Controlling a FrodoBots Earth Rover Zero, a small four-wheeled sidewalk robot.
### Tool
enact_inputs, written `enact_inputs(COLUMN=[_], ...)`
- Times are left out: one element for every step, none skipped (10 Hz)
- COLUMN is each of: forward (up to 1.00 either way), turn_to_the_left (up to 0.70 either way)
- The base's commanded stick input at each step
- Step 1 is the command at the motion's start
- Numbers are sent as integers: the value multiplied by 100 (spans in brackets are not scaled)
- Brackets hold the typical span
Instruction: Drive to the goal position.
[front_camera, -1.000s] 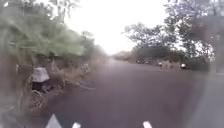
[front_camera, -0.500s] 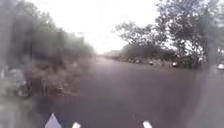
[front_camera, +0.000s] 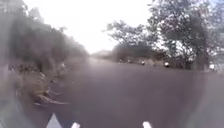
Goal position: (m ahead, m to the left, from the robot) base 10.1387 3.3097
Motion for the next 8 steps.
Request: enact_inputs(forward=[70, 70, 70, 70, 70, 70, 70, 70], turn_to_the_left=[0, 0, 2, 15, 28, 35, 35, 35])
